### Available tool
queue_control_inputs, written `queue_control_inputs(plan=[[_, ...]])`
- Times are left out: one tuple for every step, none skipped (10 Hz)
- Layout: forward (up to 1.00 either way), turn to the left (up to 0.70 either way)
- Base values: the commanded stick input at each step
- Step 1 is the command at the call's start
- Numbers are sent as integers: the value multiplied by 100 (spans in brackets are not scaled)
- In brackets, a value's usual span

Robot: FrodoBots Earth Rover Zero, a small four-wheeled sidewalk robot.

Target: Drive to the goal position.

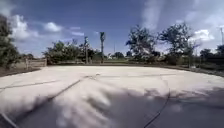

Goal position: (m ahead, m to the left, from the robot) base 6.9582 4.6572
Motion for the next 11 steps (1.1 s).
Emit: queue_control_inputs(plan=[[85,0],[85,0],[85,0],[85,0],[85,0],[85,0],[85,0],[85,4],[85,34],[85,34],[85,34]])
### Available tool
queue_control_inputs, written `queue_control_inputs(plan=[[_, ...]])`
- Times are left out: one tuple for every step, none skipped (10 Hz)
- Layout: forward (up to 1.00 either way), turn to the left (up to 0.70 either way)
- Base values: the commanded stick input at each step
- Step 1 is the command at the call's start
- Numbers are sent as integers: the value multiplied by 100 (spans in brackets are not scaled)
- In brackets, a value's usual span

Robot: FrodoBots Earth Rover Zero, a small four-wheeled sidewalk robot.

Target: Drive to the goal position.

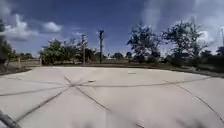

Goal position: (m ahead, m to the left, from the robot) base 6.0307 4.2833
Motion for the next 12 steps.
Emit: queue_control_inputs(plan=[[85,34],[85,33],[85,12],[85,5],[85,0],[85,0],[85,0],[85,0],[85,0],[85,0],[85,0],[85,0]])
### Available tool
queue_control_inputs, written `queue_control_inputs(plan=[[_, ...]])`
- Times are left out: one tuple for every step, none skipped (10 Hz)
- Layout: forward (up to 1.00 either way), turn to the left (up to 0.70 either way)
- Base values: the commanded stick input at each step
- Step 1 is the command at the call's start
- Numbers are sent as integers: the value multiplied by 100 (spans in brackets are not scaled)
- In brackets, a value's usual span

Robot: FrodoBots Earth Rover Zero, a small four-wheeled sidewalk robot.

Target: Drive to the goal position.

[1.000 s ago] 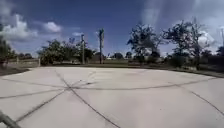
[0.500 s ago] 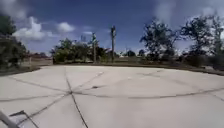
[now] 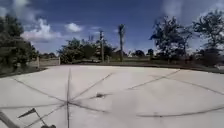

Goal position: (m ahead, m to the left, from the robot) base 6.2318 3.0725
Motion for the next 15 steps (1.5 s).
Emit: queue_control_inputs(plan=[[85,0],[85,0],[85,0],[85,0],[85,0],[85,0],[85,0],[85,0],[85,8],[85,33],[85,34],[85,34],[85,34],[85,31],[85,0]])
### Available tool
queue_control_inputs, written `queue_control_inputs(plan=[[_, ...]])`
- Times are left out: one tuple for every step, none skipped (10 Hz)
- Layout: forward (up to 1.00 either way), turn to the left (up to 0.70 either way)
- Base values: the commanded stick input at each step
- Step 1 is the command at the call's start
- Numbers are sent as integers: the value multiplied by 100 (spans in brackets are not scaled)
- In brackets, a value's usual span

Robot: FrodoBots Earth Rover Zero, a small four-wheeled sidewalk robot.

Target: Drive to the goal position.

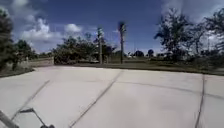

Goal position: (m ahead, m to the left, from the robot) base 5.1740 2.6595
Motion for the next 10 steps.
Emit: queue_control_inputs(plan=[[85,0],[85,0],[85,0],[85,0],[85,0],[85,0],[85,0],[85,6],[85,32],[85,34]])
